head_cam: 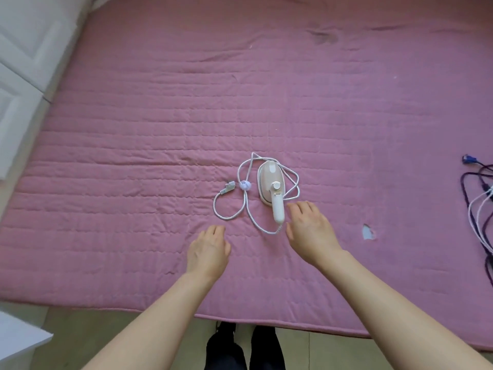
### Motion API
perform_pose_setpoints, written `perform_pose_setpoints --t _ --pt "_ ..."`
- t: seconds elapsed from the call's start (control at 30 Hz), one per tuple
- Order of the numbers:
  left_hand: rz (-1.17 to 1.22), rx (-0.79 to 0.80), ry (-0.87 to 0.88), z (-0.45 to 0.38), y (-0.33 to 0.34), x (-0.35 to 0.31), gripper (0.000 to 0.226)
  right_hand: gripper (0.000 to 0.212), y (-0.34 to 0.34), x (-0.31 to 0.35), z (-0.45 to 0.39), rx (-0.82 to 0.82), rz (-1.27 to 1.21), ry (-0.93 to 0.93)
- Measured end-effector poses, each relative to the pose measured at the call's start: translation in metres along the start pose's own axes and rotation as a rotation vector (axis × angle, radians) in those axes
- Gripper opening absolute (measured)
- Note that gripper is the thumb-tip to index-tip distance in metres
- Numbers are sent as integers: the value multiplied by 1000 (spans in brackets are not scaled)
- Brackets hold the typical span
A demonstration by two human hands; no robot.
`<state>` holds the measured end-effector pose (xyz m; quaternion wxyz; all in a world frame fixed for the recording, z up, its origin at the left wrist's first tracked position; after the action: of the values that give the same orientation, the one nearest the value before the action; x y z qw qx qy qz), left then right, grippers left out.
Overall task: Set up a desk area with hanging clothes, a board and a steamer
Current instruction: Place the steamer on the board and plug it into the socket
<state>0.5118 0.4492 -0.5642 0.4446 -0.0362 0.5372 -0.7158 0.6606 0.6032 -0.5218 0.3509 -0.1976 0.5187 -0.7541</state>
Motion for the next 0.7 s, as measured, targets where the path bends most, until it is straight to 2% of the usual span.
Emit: perform_pose_setpoints --t 0.13,0.27,0.4,0.5,0.7 --pt "90 -25 -143 -47 26 17 33 32 30 -7 -35 35 -92 -4" --pt "137 -58 -219 -92 55 32 31 34 69 -20 -75 123 -312 126" --pt "165 -76 -277 -131 83 48 47 36 103 -24 -114 166 -387 209" --pt "246 -44 -369 -154 104 62 51 39 123 -23 -137 184 -421 260" --pt "315 -22 -353 -192 141 65 49 52 151 -12 -162 193 -584 333"
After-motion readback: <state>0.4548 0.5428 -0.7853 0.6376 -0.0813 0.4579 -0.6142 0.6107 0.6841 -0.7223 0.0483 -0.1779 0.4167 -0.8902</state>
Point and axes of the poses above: each hand's wrist, its own z-axis away from the middle knuckle, its own y-axis out of the palm, x = y × z, the point moved 9 cm from there along -z, towards the middle knuckle, and after that the axes turned 14 degrees about z, right-handed, at the moved point
